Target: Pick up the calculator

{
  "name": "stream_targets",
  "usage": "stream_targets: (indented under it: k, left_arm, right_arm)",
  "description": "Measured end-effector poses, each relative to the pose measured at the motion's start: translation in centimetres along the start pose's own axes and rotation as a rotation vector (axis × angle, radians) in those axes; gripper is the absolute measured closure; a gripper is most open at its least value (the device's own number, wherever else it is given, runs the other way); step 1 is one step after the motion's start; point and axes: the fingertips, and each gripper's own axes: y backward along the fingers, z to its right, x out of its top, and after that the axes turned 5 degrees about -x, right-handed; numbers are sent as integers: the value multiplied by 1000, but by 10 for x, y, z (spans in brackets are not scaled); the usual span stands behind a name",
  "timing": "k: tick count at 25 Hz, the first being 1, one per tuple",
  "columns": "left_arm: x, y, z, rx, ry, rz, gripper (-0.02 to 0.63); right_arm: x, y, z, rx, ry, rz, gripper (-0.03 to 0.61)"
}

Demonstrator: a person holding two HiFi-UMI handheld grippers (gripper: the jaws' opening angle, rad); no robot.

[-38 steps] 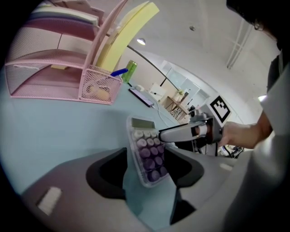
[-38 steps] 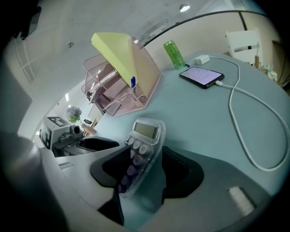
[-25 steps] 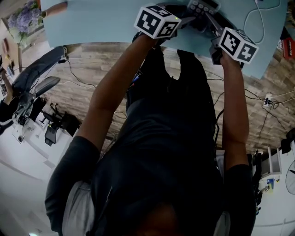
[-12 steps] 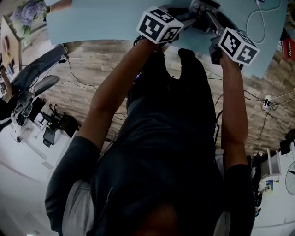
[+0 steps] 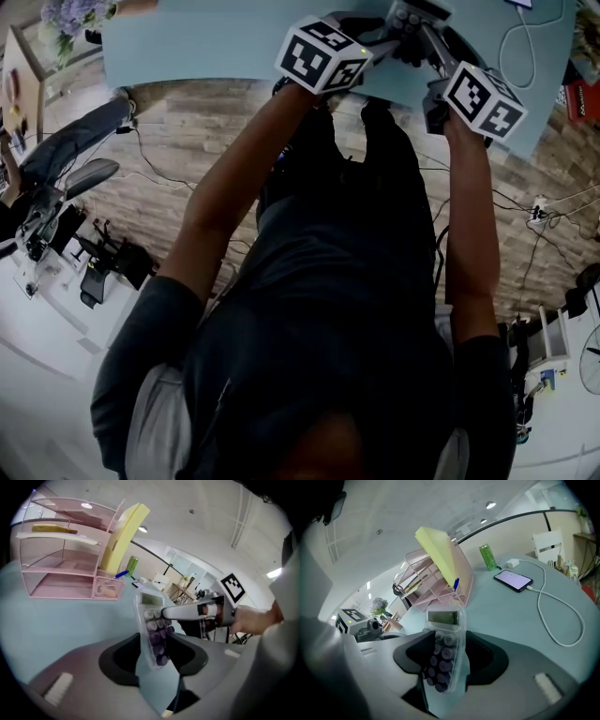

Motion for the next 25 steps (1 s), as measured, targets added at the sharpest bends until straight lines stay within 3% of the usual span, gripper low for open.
stream_targets:
  k: [25]
  left_arm:
    - [74,111,37,-18,-191,166,393]
  right_arm:
    - [70,73,-105,0,122,216,382]
